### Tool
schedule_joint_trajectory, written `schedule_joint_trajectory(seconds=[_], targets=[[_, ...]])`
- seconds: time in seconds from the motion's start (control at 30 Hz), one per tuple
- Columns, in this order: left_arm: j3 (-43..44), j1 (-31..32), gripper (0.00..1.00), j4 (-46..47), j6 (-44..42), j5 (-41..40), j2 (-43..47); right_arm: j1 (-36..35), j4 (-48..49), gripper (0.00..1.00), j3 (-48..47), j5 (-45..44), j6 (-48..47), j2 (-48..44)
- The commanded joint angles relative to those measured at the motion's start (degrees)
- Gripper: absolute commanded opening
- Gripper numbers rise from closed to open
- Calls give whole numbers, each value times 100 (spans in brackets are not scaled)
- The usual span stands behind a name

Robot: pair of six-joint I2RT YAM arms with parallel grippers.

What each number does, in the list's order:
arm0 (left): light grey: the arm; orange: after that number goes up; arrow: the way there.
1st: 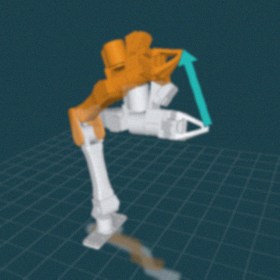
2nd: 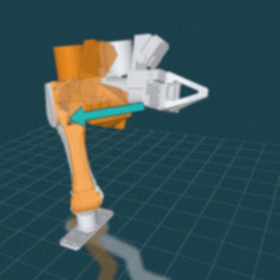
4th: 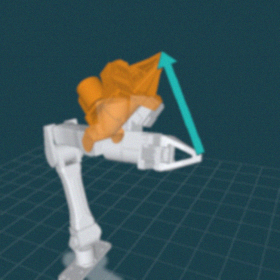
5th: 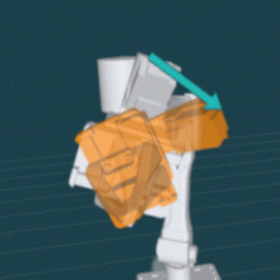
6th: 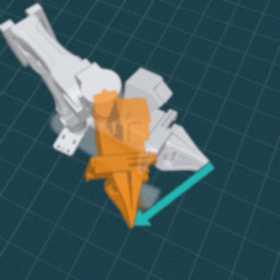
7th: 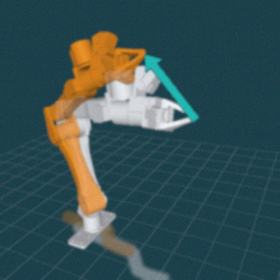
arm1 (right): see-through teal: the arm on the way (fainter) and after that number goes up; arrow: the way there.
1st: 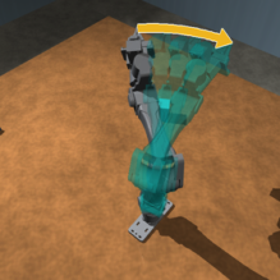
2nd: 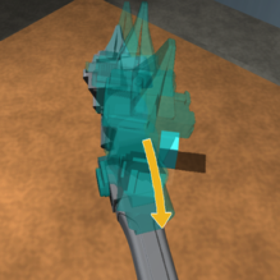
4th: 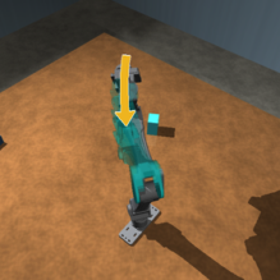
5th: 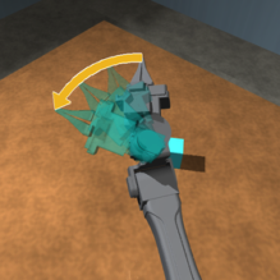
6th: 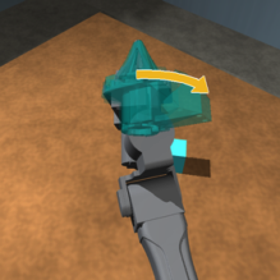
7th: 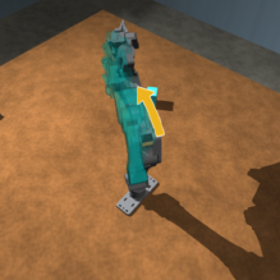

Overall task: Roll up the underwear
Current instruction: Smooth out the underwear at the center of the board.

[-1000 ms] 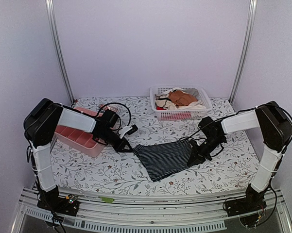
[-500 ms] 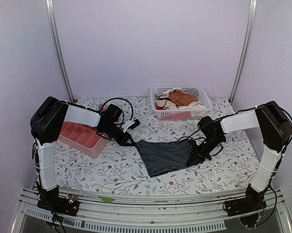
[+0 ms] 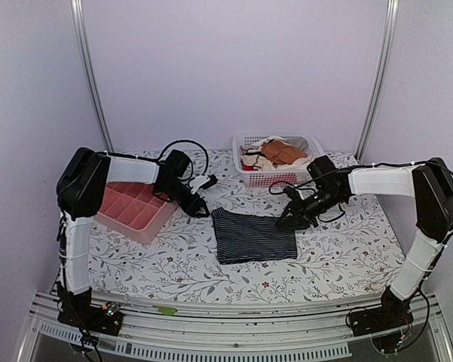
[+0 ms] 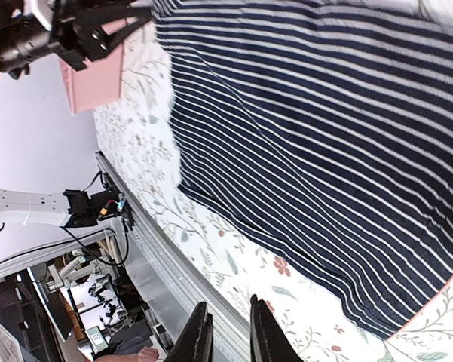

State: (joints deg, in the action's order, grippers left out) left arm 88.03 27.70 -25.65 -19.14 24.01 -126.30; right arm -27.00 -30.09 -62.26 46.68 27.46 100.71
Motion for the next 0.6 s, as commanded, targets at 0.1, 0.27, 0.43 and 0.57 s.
schedule_joint_trajectory(seconds=[0.1, 0.27, 0.43, 0.57], targets=[[-845, -97, 62, -351, -721, 137, 1394, 187, -101, 16, -434, -208, -56, 248], [-816, 597, 59, -231, -819, 52, 1311, 189, -154, 14, -640, -486, -285, 728], [-33, 982, 55, -230, -533, 70, 436, 191, -198, 12, -840, -667, -394, 1083], [125, 1148, 55, -292, -611, -204, -3, 186, -207, 11, -832, -839, -450, 1209]])
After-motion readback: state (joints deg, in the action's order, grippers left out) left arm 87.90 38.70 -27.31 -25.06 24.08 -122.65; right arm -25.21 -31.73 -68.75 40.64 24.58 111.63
